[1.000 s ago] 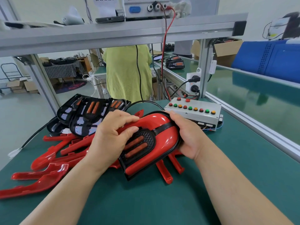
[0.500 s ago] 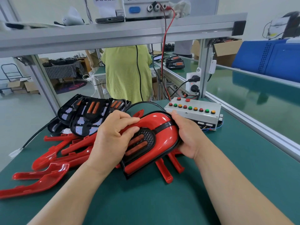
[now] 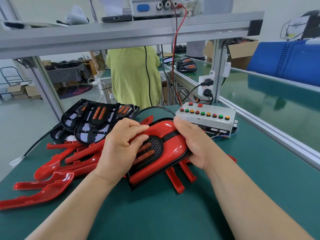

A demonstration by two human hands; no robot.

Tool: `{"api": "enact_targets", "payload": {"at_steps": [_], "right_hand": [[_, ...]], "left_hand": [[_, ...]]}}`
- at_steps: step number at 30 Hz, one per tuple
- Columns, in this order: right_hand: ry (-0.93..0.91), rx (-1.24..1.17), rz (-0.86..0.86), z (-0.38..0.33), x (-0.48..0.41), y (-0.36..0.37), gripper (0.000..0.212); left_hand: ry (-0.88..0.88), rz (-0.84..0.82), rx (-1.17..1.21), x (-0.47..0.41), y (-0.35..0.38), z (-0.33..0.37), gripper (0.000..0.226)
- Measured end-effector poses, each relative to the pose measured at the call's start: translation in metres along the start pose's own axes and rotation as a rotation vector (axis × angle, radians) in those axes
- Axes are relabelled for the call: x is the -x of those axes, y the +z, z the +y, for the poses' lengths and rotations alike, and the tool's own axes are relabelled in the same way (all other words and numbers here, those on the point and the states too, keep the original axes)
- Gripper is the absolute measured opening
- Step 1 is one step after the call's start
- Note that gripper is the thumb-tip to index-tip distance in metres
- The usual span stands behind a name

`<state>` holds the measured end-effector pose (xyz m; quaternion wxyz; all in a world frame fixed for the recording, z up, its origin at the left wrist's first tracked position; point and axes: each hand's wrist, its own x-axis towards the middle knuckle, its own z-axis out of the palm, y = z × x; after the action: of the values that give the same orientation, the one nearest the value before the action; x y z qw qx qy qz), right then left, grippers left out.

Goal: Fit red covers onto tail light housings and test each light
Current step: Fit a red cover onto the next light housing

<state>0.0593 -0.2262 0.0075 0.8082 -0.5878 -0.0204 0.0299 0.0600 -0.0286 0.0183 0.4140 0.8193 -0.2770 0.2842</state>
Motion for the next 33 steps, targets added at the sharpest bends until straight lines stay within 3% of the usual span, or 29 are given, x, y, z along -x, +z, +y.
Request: {"api": "enact_targets", "payload": {"at_steps": [6,9,13,17,19,23,25,27,33], "right_hand": [[0.032,-0.036,-0.02,-0.001,0.002,-0.002,0.051],[0.022,-0.049,-0.014,0.001,0.002,-0.002,0.039],[0.011,-0.017,0.068,0.001,0.0,-0.003,0.03],[0.023,-0.067,0.085,-0.002,0.0,-0.006,0.047],[0.031,-0.094,0.092,-0.005,0.0,-0.008,0.052],[0.036,-0.143,0.074,-0.005,-0.001,-0.01,0.05],[0.038,-0.151,0.064,-0.005,0.0,-0.01,0.05],[0.038,-0.15,0.064,-0.006,0.0,-0.011,0.05],[0.045,-0.116,0.039,-0.003,0.001,-0.01,0.05]], "left_hand": [[0.122,-0.032,-0.07,-0.002,-0.005,-0.002,0.026],[0.128,-0.019,-0.078,-0.002,0.0,-0.005,0.025],[-0.089,-0.034,0.046,0.003,0.006,-0.009,0.026],[-0.328,-0.012,0.103,-0.003,-0.003,-0.01,0.042],[-0.49,-0.05,0.168,-0.005,-0.017,-0.013,0.032],[-0.719,-0.375,0.633,0.0,-0.025,-0.013,0.051],[-0.839,-0.42,0.936,0.0,-0.024,-0.008,0.056],[-0.917,-0.388,1.059,-0.003,-0.025,-0.008,0.061],[-0.989,-0.324,1.132,-0.001,-0.022,-0.018,0.053]]}}
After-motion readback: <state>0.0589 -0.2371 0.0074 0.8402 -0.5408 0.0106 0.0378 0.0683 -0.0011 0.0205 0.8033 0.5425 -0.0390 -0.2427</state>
